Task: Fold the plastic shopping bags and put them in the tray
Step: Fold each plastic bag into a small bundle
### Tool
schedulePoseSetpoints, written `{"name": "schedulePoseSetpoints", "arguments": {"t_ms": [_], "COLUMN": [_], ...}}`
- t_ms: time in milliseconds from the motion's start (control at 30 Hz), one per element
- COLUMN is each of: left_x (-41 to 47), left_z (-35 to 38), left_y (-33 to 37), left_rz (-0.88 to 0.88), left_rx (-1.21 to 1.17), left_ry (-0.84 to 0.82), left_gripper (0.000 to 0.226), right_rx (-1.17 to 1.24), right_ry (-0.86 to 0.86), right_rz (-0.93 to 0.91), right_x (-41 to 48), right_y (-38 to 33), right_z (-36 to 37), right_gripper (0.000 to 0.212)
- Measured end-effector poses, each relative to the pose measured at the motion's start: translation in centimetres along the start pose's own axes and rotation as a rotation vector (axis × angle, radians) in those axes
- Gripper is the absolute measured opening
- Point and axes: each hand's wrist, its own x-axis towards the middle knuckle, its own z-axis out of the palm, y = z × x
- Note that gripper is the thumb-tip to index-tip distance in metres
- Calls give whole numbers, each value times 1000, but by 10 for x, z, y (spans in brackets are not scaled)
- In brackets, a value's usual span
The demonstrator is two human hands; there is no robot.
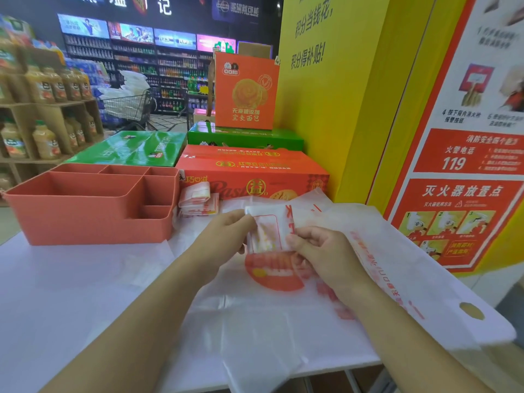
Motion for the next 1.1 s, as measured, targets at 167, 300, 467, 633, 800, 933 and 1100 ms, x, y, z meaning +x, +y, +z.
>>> {"name": "schedulePoseSetpoints", "arguments": {"t_ms": [167,300,467,633,800,933,1100], "left_x": [0,-12,-23,-21,-19,-19,-18], "left_z": [-12,-34,-44,-41,-49,-49,-48], "left_y": [-1,-8,-35,-42,-46,-49,-52], "left_rz": [-118,33,185,192,193,202,207], "left_rx": [105,1087,1285,1255,1219,1214,1203], "left_ry": [-34,-121,-197,-159,-151,-139,-144], "left_gripper": [33,89,89,87,89,88,88], "right_rx": [91,98,149,211,171,111,-141], "right_ry": [-7,-9,-37,-51,-32,-12,24], "right_rz": [113,145,205,259,295,317,197], "right_x": [12,31,74,120,156,167,172], "right_y": [-11,-27,-38,-41,-42,-42,-37], "right_z": [-3,-4,23,79,131,156,170], "right_gripper": [12,12,19,22,22,24,25]}}
